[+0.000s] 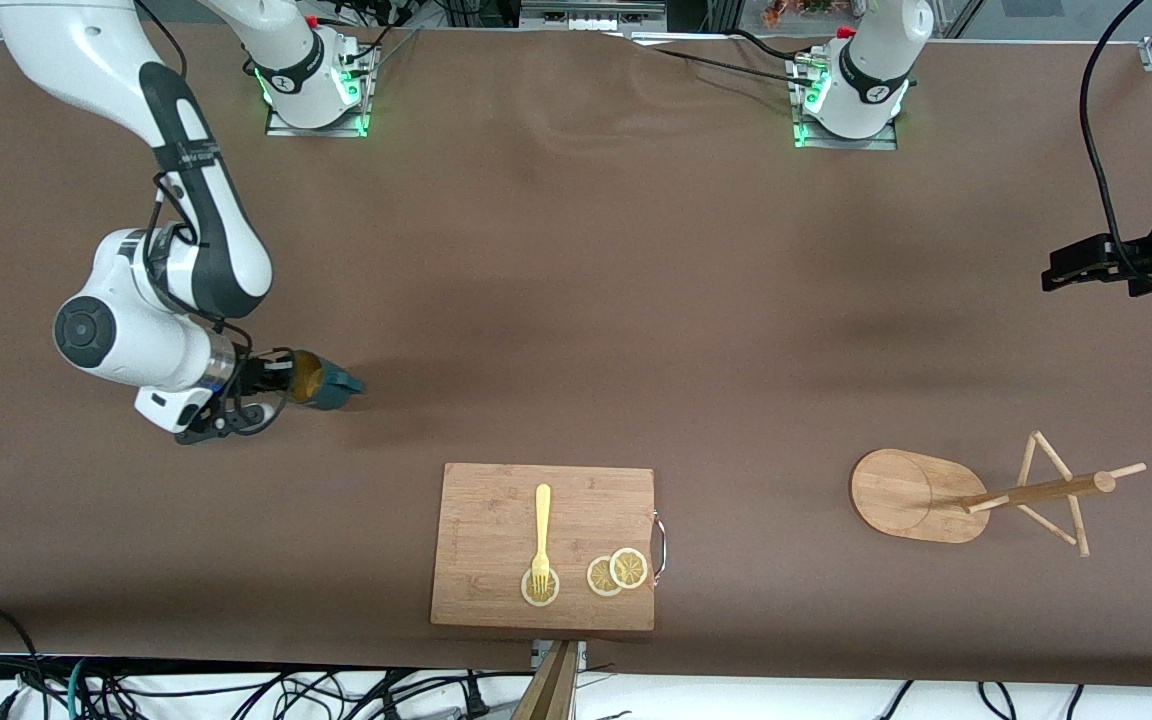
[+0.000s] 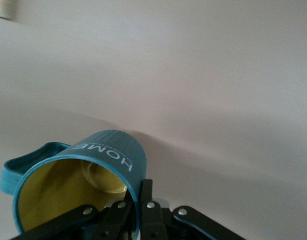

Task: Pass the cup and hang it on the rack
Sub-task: 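Carry the mug toward the table middle with the right gripper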

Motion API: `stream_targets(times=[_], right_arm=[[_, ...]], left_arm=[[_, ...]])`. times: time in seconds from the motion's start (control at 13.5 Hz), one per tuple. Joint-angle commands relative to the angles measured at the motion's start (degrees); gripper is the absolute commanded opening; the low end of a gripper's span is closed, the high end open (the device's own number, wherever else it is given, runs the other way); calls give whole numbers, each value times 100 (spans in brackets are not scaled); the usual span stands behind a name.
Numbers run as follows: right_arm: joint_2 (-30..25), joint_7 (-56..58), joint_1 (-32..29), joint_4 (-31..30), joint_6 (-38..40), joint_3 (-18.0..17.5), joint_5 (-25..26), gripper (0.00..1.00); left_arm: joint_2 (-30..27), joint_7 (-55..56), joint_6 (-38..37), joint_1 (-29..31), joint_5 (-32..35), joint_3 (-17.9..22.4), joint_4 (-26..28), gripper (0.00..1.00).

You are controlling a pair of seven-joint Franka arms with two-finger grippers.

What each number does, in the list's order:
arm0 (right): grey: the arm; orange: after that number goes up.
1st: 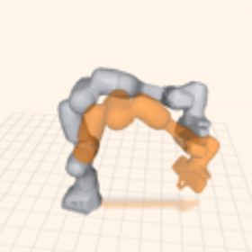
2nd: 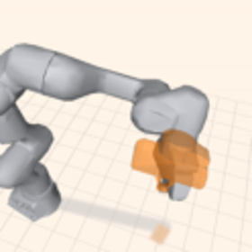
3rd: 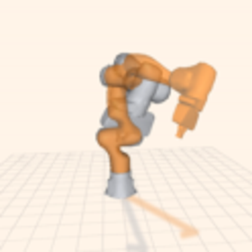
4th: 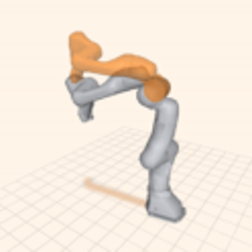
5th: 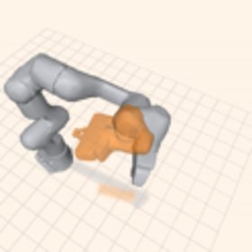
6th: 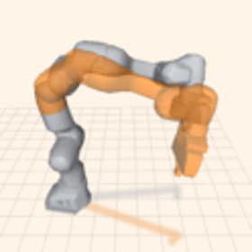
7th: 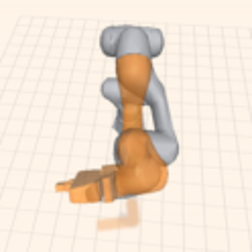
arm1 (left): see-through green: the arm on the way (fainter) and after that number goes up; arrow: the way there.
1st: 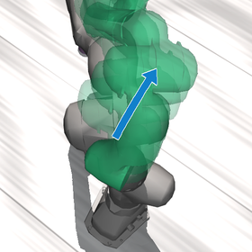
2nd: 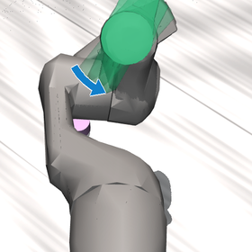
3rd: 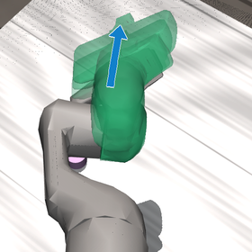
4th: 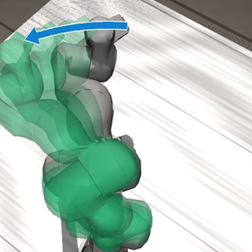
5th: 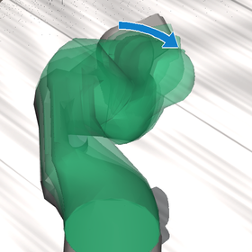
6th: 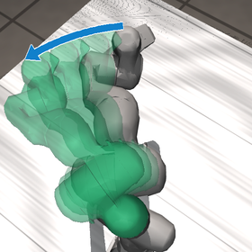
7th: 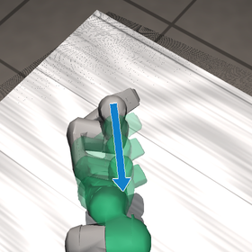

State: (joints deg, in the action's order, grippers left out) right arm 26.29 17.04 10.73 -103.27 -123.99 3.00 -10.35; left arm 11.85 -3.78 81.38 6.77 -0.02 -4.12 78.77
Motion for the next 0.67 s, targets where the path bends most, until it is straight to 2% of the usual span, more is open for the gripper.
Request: stream_targets(times=[0.0,0.3,0.59], right_arm=[[-168,115,419,254,218,-115,15,0],[-90,-655,1551,728,244,-115,505,0],[796,-2736,2756,1745,401,-115,587,0]], left_arm=[[89,-9,-61,18,143,-45,-177,100],[89,-9,-61,35,126,-45,-177,100],[116,-9,-61,18,126,-45,-177,100]])
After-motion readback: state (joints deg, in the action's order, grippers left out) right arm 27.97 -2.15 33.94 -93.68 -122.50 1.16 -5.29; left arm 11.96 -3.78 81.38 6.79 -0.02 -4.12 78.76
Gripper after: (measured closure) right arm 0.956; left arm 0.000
